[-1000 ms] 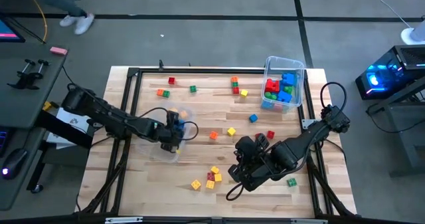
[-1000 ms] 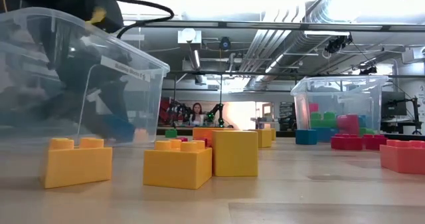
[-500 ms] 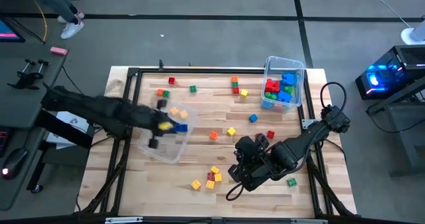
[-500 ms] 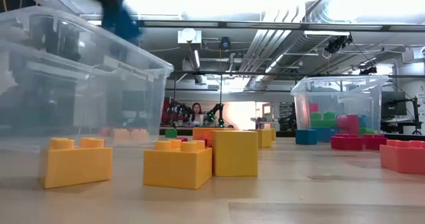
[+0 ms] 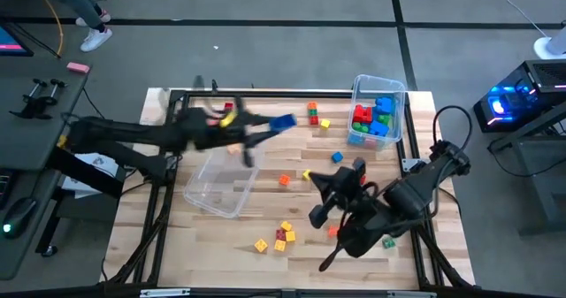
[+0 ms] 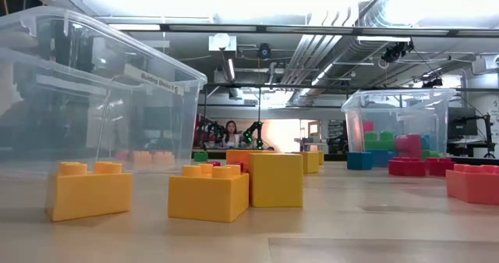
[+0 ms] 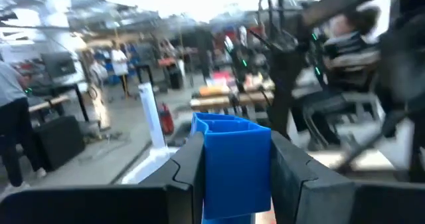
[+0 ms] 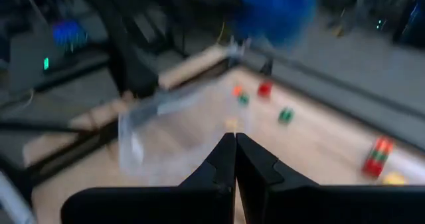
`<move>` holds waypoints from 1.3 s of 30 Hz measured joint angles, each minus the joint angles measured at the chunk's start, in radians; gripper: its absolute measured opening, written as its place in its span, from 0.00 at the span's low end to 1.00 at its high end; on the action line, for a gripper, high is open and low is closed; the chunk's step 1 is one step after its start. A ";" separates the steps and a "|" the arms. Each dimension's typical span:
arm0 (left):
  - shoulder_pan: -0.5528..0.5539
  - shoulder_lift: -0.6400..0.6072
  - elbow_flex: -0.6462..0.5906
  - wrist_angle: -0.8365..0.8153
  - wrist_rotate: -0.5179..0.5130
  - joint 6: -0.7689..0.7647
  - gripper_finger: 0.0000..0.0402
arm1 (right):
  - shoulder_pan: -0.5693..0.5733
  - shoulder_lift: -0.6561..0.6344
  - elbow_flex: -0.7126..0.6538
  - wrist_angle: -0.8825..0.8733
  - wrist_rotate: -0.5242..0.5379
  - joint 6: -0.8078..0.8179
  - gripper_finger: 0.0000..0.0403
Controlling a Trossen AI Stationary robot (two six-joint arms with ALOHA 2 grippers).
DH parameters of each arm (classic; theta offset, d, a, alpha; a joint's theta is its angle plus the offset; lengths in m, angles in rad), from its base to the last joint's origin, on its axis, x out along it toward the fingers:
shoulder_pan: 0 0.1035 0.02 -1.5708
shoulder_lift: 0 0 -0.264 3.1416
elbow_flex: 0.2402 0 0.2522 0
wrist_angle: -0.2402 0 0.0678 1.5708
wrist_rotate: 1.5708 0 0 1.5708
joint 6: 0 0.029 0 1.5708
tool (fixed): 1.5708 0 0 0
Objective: Sort blocks by size
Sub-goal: Put the large blue game piece into the right transparent bin, then adjust the left transparent bin
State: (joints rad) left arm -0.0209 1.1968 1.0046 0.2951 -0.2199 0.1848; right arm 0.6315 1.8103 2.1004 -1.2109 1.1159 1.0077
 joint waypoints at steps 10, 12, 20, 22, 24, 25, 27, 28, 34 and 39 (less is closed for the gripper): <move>0.138 0.590 0.260 0.356 0.048 -0.151 0.22 | 0.006 0.000 0.196 0.005 0.222 -0.289 0.00; 0.156 0.687 0.349 0.359 0.067 -0.184 0.22 | 0.001 0.000 0.212 0.005 0.237 -0.310 0.00; 0.187 0.994 0.689 0.358 0.093 -0.262 0.26 | -0.019 0.000 0.215 0.004 0.242 -0.310 0.00; 0.192 1.058 0.763 0.359 0.081 -0.263 0.29 | -0.024 0.000 0.215 0.004 0.242 -0.310 0.00; 0.195 1.109 0.829 0.339 0.078 -0.280 0.32 | -0.029 0.000 0.215 0.004 0.242 -0.310 0.00; 0.198 1.128 0.858 0.317 0.078 -0.300 0.34 | -0.030 0.000 0.215 0.004 0.241 -0.310 0.00; 0.202 1.153 0.912 0.261 0.082 -0.341 0.38 | -0.030 0.000 0.215 0.004 0.240 -0.309 0.00; 0.205 1.159 0.932 0.232 0.089 -0.355 0.40 | -0.030 0.000 0.215 0.004 0.237 -0.308 0.00; 0.216 1.160 0.977 0.198 0.123 -0.366 0.51 | -0.030 0.000 0.214 0.004 0.218 -0.309 0.00; 0.230 1.099 0.980 0.019 0.227 -0.361 0.53 | -0.030 0.000 0.214 0.004 0.212 -0.305 0.00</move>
State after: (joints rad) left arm 0.2095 2.2961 1.9846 0.3143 0.0075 -0.1762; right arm 0.6018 1.8103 2.3146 -1.2066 1.3280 0.7022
